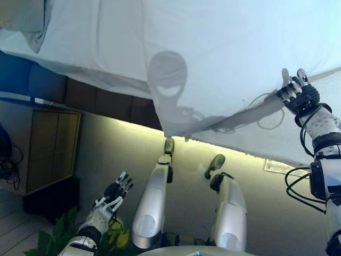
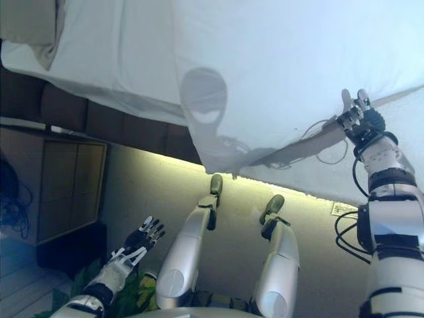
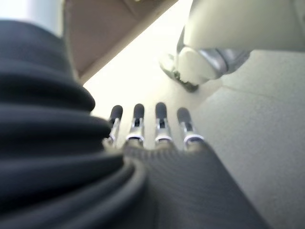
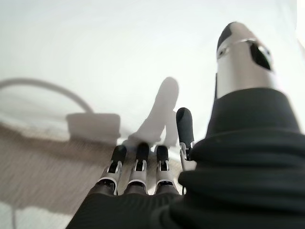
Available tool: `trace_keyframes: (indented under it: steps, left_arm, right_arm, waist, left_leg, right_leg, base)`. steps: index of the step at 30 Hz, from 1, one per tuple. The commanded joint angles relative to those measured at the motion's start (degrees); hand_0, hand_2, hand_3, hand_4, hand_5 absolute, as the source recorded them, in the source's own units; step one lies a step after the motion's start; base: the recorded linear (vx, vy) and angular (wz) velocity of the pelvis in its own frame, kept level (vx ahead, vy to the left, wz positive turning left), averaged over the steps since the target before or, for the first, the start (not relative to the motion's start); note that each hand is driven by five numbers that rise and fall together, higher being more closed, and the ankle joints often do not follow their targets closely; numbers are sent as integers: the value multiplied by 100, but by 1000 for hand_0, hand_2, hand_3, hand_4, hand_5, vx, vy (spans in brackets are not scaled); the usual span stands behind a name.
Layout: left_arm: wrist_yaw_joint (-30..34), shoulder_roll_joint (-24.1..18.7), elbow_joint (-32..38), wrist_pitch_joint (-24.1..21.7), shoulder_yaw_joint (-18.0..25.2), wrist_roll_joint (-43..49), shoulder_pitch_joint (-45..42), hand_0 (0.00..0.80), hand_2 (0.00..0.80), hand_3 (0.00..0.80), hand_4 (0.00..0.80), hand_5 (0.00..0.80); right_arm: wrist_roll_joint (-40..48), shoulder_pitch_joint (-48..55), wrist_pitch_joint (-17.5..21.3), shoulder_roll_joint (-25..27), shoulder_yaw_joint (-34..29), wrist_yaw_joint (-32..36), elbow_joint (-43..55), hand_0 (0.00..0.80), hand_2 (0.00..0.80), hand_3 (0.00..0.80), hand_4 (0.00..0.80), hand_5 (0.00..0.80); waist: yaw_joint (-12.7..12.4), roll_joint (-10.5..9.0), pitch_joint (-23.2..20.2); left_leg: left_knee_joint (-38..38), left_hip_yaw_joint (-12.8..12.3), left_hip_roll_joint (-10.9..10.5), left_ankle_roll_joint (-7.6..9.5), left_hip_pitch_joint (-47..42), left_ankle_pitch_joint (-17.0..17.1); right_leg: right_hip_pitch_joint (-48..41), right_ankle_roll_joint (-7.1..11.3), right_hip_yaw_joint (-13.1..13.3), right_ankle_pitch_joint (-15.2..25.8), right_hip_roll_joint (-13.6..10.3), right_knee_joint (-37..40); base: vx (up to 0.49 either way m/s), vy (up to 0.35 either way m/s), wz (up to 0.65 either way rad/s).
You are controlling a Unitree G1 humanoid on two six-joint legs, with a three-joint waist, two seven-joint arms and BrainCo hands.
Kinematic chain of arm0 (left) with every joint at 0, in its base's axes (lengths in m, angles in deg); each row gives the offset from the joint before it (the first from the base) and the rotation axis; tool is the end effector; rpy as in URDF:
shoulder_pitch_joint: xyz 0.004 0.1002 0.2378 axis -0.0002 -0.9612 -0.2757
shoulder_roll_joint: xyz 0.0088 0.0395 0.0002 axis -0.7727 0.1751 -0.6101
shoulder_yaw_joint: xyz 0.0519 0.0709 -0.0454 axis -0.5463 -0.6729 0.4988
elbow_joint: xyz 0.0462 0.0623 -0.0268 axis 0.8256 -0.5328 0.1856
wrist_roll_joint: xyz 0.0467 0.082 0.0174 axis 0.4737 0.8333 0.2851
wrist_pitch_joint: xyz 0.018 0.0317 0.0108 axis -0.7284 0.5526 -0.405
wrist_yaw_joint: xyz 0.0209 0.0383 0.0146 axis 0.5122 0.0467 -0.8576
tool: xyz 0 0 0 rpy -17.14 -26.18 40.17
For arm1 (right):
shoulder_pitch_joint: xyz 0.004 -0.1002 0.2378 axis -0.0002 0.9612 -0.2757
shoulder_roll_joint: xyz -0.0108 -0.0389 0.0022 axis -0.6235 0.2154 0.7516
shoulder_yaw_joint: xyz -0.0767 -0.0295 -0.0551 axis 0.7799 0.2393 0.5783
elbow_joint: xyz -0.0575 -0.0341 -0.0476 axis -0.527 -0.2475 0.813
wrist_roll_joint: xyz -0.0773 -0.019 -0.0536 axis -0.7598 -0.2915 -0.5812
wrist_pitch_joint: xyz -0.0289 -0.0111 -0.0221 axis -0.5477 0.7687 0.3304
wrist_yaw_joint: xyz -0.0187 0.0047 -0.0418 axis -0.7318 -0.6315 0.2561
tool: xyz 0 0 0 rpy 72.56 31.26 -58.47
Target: Make the bed neatly
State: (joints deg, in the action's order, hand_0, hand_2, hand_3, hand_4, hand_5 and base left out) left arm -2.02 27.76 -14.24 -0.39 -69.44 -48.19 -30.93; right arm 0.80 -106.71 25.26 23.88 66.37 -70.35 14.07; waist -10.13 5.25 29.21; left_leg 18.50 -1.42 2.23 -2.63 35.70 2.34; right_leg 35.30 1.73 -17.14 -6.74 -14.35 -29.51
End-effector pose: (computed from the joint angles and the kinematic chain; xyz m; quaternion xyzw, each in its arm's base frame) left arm 0.1589 0.2322 -0.0669 -0.3323 0.2949 0.0608 0.8938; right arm 0.3055 -0.3315 0.1572 0.3341 0.0445 -0.1655 0.9268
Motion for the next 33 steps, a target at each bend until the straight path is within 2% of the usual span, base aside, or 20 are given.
trace_keyframes:
  steps: [1, 18, 22, 23, 33]
  left_arm:
    - [101, -37, 40, -160, -148, -39, -328, 0, 0, 0, 0, 0]
    - [-39, -3, 114, -211, -195, -74, -219, 0, 0, 0, 0, 0]
    - [-27, -4, 74, -196, -164, -44, -196, 0, 0, 0, 0, 0]
    - [-33, -6, 67, -185, -173, -32, -204, 0, 0, 0, 0, 0]
    - [-25, -26, 154, -210, -228, -134, -302, 0, 0, 0, 0, 0]
  right_arm:
    - [151, 335, -53, 162, -86, 83, -96, 0, 0, 0, 0, 0]
    - [245, 554, 80, 163, -283, 412, -288, 0, 0, 0, 0, 0]
    - [196, 519, 134, 173, -272, 538, -327, 0, 0, 0, 0, 0]
    - [194, 501, 129, 186, -250, 535, -335, 0, 0, 0, 0, 0]
    - [72, 172, 194, 451, -126, 501, -218, 0, 0, 0, 0, 0]
  waist:
    - [59, 237, 58]
    - [94, 291, 58]
    - [89, 309, 58]
    - [92, 303, 58]
    - [63, 392, 58]
  left_leg:
    - [-220, -133, 142, -6, -41, 45]
    - [-412, -176, 98, -6, -153, 82]
    - [-355, -169, 90, 1, -132, 60]
    - [-339, -134, 75, -37, -238, -86]
    - [-252, -139, 44, -16, -110, -80]
  right_leg:
    - [21, 384, 243, 372, -74, 197]
    - [-23, 444, 198, 487, -117, 370]
    - [20, 443, 192, 464, -150, 280]
    - [-61, 511, 263, 313, -154, 228]
    - [116, 482, 293, 251, -200, 16]
  base:
    - [-97, 39, -2]
    - [0, 0, 0]
    - [26, -4, 0]
    - [104, -18, 3]
    - [17, 0, 1]
